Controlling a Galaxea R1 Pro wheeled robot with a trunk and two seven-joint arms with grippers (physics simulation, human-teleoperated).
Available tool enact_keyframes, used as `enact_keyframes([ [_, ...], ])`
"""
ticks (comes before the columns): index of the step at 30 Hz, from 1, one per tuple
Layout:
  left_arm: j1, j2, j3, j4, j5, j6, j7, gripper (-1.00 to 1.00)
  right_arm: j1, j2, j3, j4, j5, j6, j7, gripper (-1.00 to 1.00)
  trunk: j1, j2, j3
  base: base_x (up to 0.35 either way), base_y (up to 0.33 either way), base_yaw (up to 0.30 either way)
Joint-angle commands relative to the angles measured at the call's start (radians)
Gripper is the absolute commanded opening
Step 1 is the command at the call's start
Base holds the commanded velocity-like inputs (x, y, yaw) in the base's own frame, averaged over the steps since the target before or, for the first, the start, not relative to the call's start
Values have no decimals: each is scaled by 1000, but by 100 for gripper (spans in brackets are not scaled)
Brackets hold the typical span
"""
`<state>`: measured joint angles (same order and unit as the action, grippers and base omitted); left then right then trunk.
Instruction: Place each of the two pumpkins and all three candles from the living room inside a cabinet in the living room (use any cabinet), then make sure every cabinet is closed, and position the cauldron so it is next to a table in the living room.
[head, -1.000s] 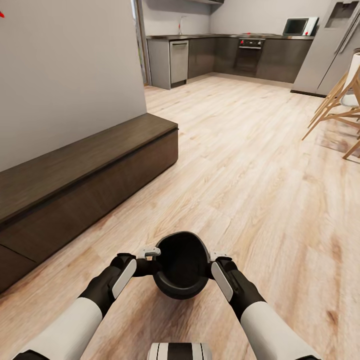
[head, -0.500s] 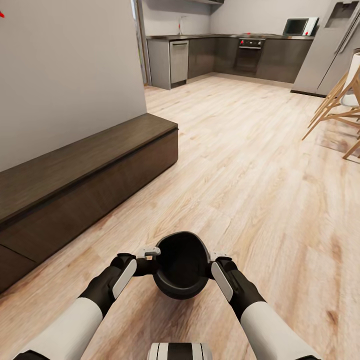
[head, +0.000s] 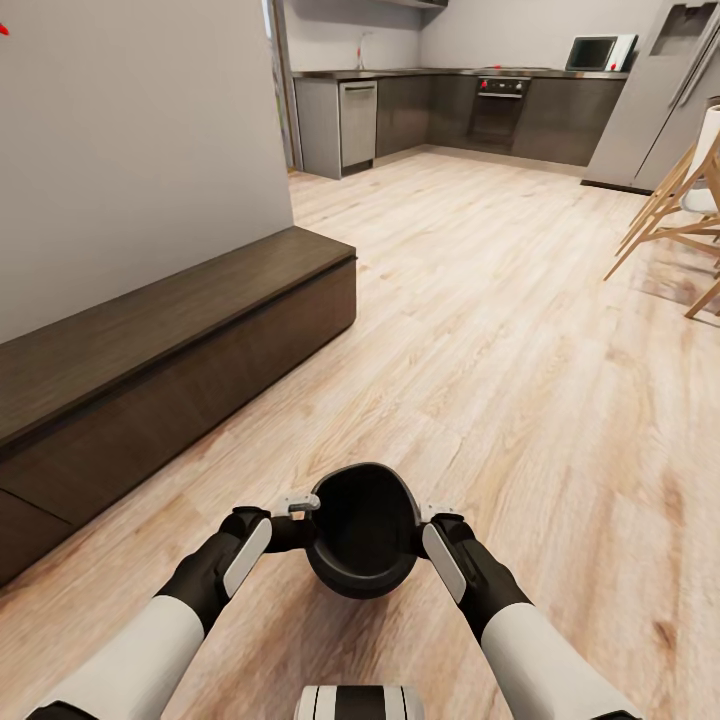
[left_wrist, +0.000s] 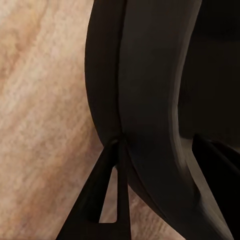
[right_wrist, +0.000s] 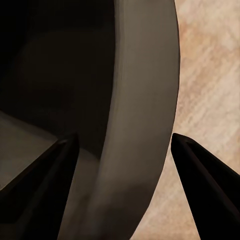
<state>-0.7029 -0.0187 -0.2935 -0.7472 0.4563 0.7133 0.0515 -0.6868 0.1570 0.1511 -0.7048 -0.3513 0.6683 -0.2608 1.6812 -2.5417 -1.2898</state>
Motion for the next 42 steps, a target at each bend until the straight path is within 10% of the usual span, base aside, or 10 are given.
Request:
enact_keyframes([
  [1, 0, 0, -2, -1, 13, 3, 4, -100, 0, 0, 4, -1, -18, 1, -9, -100, 0, 0, -1, 0, 0, 0],
  [42, -1, 0, -5, -2, 13, 9, 0, -100, 0, -2, 3, -3, -25, -5, -8, -100, -18, 9, 150, 0, 0, 0],
])
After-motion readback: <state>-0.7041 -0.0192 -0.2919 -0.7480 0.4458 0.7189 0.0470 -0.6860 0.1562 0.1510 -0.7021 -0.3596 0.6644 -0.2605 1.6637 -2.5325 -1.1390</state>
